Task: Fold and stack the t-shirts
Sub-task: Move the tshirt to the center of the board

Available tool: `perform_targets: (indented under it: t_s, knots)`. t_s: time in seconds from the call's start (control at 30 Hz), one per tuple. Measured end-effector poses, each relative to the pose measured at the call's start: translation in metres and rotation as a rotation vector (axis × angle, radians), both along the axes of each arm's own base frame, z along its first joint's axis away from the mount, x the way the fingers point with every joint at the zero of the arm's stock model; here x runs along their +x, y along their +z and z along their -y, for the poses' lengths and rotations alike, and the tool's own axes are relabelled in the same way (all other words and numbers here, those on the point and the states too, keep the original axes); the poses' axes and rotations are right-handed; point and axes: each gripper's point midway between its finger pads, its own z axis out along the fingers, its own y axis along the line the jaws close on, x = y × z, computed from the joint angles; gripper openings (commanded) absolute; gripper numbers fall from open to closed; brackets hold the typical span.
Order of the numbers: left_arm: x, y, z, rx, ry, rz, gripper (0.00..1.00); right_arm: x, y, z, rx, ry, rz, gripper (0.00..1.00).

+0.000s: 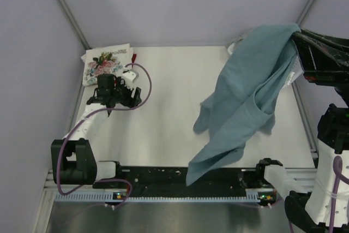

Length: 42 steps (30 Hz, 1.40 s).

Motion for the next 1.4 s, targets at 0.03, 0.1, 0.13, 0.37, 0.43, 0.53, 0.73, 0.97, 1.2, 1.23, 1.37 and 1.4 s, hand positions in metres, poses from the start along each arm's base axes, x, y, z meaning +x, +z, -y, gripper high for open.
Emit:
perform_targets:
  t_s: [0.03,0.1,0.13,0.37,0.43,0.53,0.73,0.97,1.2,1.23,1.37,1.4]
  knots:
    - [0.0,0.0,-0.002,0.006,0.008,0.0,0.76,-0.007,0.0,-0.004,-0.005,0.045,0.011,0.0]
    - [0.001,-0.001,-0.005,0.017,0.025,-0.002,0.76,-0.011,-0.005,-0.01,-0.011,0.119,-0.002,0.0]
    - [0.002,-0.002,-0.007,0.027,0.036,-0.001,0.75,-0.009,-0.008,-0.012,-0.011,0.153,-0.018,0.0]
    - [0.011,0.005,-0.02,0.072,0.103,0.018,0.75,0.046,-0.029,-0.049,-0.014,0.401,-0.197,0.0]
    - [0.015,0.012,-0.025,0.078,0.118,0.033,0.75,0.072,-0.038,-0.069,-0.039,0.435,-0.256,0.0]
    - [0.022,0.026,-0.033,0.082,0.143,0.059,0.68,0.12,-0.055,-0.096,-0.072,0.446,-0.335,0.0]
    - [0.026,0.045,-0.019,0.034,0.078,0.09,0.64,0.228,-0.139,-0.118,-0.128,0.298,-0.579,0.0]
    - [0.004,0.039,0.048,0.061,-0.146,0.078,0.61,0.312,-0.298,-0.069,-0.075,0.036,-1.002,0.0]
    - [-0.061,0.007,0.162,0.131,-0.565,0.03,0.65,0.368,-0.432,0.007,0.041,-0.279,-1.405,0.0]
    - [-0.07,-0.002,0.175,0.152,-0.613,0.016,0.65,0.368,-0.444,0.013,0.044,-0.312,-1.433,0.0]
    - [-0.101,-0.042,0.225,0.278,-0.8,-0.012,0.66,0.364,-0.467,0.023,0.033,-0.379,-1.486,0.0]
    - [-0.107,-0.054,0.236,0.313,-0.841,-0.014,0.67,0.364,-0.468,0.024,0.03,-0.388,-1.488,0.0]
